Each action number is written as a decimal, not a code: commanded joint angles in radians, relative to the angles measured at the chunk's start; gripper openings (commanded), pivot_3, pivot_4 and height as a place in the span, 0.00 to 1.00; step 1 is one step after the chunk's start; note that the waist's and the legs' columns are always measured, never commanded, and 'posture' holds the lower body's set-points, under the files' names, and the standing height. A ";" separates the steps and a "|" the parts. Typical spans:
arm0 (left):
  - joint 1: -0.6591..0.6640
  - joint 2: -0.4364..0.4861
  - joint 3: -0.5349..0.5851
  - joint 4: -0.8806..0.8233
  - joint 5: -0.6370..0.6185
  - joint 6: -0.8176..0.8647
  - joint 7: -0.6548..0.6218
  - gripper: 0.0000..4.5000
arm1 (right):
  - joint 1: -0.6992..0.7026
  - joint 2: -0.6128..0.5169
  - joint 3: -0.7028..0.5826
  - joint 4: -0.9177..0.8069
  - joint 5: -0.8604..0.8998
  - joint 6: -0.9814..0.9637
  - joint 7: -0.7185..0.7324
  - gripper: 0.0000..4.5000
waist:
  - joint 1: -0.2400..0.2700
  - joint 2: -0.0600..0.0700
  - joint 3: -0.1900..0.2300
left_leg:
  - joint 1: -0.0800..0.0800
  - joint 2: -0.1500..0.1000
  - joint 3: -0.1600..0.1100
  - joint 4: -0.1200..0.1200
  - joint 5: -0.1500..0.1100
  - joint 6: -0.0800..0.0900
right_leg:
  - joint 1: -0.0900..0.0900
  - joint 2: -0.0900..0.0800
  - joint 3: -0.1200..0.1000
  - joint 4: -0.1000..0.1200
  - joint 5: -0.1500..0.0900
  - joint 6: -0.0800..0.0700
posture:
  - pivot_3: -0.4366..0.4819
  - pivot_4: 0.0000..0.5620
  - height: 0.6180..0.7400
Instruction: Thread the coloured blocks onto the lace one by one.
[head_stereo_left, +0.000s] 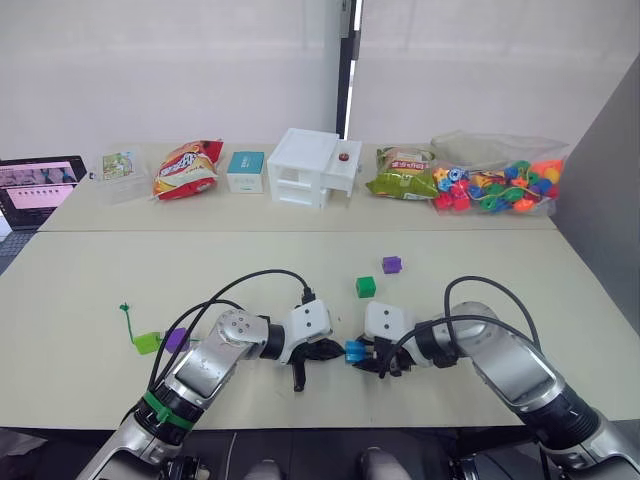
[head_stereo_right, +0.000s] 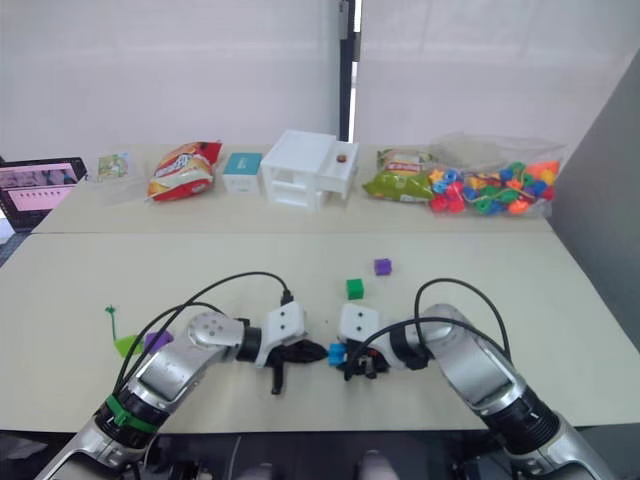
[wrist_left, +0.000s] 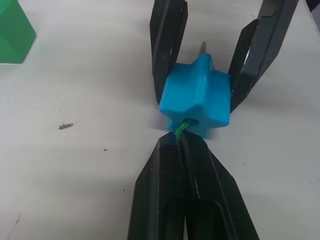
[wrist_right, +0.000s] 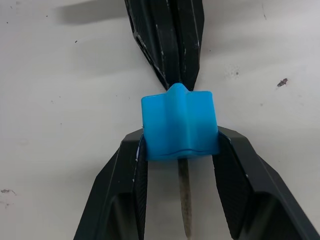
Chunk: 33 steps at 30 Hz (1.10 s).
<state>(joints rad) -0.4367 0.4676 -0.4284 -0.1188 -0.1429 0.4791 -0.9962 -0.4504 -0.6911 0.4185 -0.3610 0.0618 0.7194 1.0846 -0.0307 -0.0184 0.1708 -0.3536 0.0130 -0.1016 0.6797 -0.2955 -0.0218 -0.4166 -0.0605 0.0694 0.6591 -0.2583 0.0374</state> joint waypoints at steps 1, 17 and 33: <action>-0.010 -0.028 -0.028 -0.008 0.018 -0.011 0.011 0.01 | -0.008 0.014 0.016 -0.035 0.019 0.001 -0.003 0.30 | 0.002 0.000 0.000 | 0.000 0.000 0.000 0.000 0.000 0.000 | 0.001 0.000 0.000 -0.001 0.000 0.000 | 0.48 0.27 1.00; -0.050 0.036 -0.005 -0.074 -0.019 0.021 -0.068 0.98 | 0.060 -0.053 -0.134 -0.135 0.106 0.050 -0.036 1.00 | 0.011 0.000 0.000 | -0.003 0.000 0.000 0.000 0.000 0.000 | -0.004 0.000 0.000 0.002 0.000 0.000 | 0.48 0.27 1.00; -0.109 -0.067 -0.073 0.093 0.043 -0.058 -0.067 0.98 | 0.127 -0.134 -0.139 -0.102 0.109 -0.024 -0.071 1.00 | 0.014 0.000 0.000 | -0.003 0.000 0.000 0.000 0.000 0.000 | -0.003 0.000 0.000 -0.001 0.000 0.000 | 0.48 0.27 1.00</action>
<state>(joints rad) -0.5379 0.4040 -0.5009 -0.0256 -0.1031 0.4307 -1.0556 -0.3227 -0.8152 0.2899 -0.4470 0.1744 0.7201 1.0188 -0.0166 -0.0188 0.1705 -0.3567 0.0130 -0.1012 0.6795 -0.2954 -0.0219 -0.4196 -0.0601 0.0695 0.6575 -0.2583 0.0375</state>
